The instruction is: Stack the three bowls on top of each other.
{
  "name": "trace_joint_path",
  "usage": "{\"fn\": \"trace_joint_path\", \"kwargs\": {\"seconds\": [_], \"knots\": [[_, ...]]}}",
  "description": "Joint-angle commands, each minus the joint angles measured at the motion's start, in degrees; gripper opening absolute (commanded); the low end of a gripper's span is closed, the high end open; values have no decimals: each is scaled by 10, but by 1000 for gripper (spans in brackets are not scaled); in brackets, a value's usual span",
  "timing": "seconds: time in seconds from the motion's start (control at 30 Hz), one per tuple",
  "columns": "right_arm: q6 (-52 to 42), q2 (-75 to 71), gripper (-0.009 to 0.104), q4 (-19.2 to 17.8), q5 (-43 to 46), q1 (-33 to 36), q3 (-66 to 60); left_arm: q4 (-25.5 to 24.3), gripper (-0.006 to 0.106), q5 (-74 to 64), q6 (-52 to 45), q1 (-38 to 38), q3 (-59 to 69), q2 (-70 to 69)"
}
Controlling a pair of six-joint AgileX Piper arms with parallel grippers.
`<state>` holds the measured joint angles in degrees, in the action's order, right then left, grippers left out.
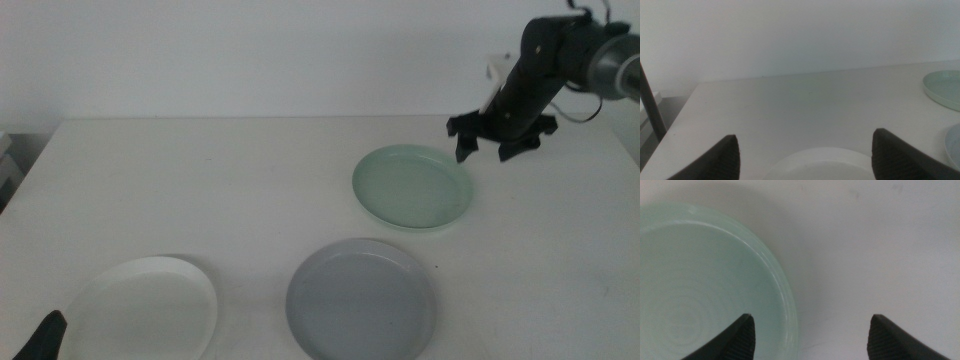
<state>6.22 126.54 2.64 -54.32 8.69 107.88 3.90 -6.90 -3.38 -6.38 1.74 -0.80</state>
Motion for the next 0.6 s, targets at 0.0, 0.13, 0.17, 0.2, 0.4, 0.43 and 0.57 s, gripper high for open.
{"fn": "trace_joint_path", "kwargs": {"seconds": [0.0,0.13,0.17,0.2,0.4,0.43,0.57], "knots": [[-11,-18,55,-1,6,-4,23,1,88,45,7,0,-3,-7],[-15,2,50,8,-4,-4,23,1,88,45,7,0,-3,-7],[-19,5,47,11,-4,-4,23,1,88,45,7,0,-3,-7],[-22,6,44,14,-3,-4,23,1,88,45,7,0,-3,-7],[-62,13,18,52,-2,-4,23,1,88,45,7,0,-3,-7],[-67,13,13,57,0,-4,23,1,88,45,7,0,-3,-7],[-88,8,-1,64,2,-4,23,0,88,45,7,0,-3,-7]]}}
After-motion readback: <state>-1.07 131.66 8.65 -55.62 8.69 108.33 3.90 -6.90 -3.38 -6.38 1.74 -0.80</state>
